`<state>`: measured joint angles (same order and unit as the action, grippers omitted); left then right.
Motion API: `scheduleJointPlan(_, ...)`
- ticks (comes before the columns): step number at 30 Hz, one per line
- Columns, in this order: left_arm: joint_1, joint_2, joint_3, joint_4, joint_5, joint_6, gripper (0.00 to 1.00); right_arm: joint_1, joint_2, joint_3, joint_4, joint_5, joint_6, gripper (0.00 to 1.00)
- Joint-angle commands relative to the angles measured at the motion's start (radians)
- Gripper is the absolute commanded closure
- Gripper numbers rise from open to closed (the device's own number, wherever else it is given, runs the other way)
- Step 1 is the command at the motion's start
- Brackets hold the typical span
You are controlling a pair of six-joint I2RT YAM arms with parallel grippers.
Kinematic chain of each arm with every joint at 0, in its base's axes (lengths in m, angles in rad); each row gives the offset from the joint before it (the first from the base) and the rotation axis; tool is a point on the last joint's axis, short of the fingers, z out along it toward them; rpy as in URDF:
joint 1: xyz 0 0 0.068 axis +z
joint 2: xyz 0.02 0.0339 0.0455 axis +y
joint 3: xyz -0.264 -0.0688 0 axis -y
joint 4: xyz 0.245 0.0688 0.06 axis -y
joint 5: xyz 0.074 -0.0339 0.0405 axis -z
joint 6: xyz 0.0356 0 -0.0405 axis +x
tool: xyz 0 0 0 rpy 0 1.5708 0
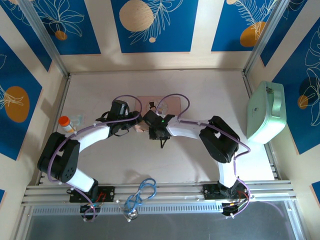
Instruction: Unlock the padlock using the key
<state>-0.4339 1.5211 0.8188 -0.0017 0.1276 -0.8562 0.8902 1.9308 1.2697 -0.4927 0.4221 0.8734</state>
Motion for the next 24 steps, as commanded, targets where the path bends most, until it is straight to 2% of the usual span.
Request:
scheduleJointPlan(1,0.007,0.014,-0.029,-0.02,0.032,-0.001,0.5,0.001,0.022,0.041,-0.076,0.024,0.006,0.64)
scheduleJointPlan(5,0.007,0.017,-0.032,-0.022,0.027,-0.003,0.51,0.005,0.037,0.077,-0.134,0.022,0.016,0.74)
scheduleJointPlan(17,0.007,0.028,-0.032,-0.013,0.032,-0.007,0.52,0.047,0.114,0.224,-0.379,0.126,0.018,0.89)
scheduleJointPlan(21,0.007,0.027,-0.038,-0.009,0.033,-0.007,0.52,0.06,0.146,0.271,-0.435,0.154,0.017,0.9)
scheduleJointPlan(24,0.007,0.03,-0.04,-0.006,0.035,-0.008,0.52,0.059,0.158,0.274,-0.427,0.134,0.0,0.84)
